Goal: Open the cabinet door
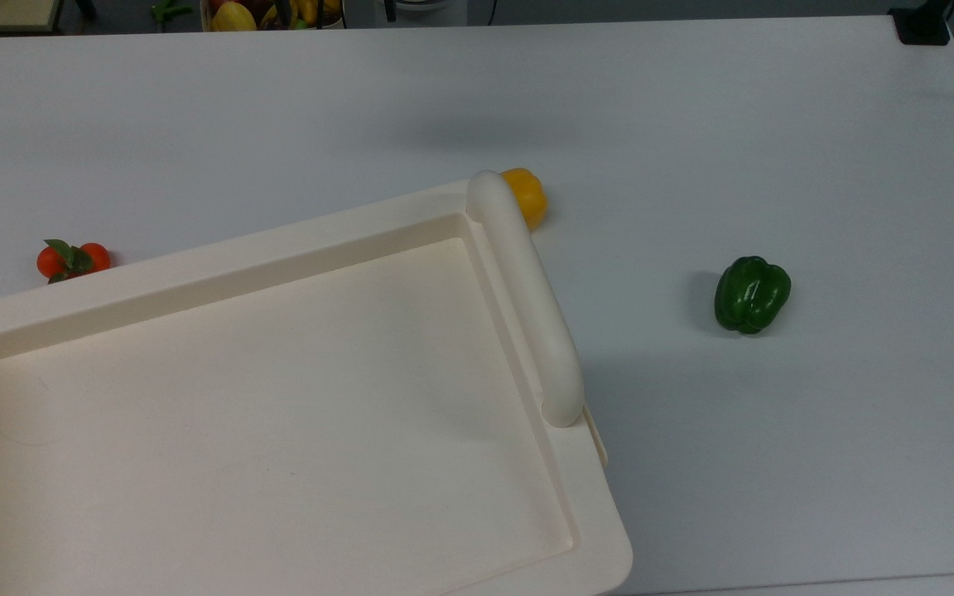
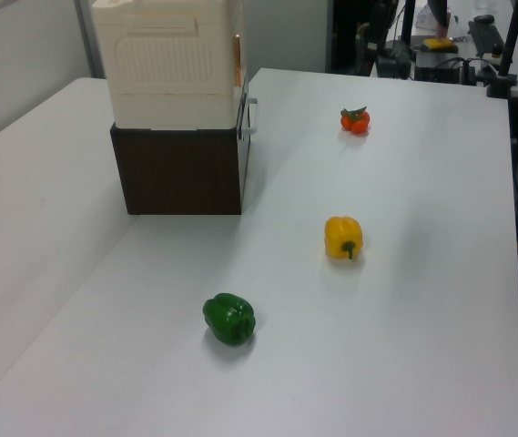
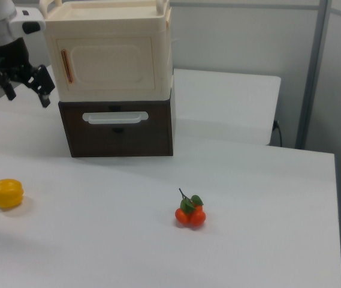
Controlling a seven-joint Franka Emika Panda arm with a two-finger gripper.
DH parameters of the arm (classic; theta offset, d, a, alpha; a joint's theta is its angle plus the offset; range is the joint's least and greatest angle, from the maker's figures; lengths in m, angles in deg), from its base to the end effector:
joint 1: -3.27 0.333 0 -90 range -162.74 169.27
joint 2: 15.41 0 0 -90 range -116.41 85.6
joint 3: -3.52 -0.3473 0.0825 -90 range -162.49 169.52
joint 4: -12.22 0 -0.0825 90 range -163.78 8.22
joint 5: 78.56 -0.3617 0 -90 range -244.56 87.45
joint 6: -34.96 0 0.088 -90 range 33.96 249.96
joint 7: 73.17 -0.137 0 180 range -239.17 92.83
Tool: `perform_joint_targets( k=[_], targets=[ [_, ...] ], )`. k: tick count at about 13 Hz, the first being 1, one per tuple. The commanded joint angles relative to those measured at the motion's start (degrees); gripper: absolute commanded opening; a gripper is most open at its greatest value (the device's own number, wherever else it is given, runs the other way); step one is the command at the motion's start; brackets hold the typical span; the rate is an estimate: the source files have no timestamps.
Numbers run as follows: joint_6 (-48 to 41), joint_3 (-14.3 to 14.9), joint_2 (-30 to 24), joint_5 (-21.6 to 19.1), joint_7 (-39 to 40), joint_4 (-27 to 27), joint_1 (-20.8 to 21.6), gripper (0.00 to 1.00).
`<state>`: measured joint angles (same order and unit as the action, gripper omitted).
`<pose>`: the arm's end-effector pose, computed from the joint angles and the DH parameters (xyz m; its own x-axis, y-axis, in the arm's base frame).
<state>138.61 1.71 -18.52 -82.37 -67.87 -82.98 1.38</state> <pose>0.5417 0.0072 0.6372 0.9758 0.0755 0.2050 0.0866 -0.9952 -0.0460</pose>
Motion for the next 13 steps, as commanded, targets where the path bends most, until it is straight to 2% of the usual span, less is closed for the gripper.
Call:
perform_joint_targets(
  k=[1,5,9,13],
  targets=[
    [8.39,0.05,-0.58,-0.23,1.02,-0.61,0.66,1.00],
    [19.54,-0.04,0.56,-4.80,1.02,-0.61,0.92,0.86],
    [28.33,-0.04,3.90,-4.89,1.02,-0.61,3.29,0.78],
    [37.05,-0.04,8.02,-4.54,3.65,0.79,4.96,0.61]
  ],
)
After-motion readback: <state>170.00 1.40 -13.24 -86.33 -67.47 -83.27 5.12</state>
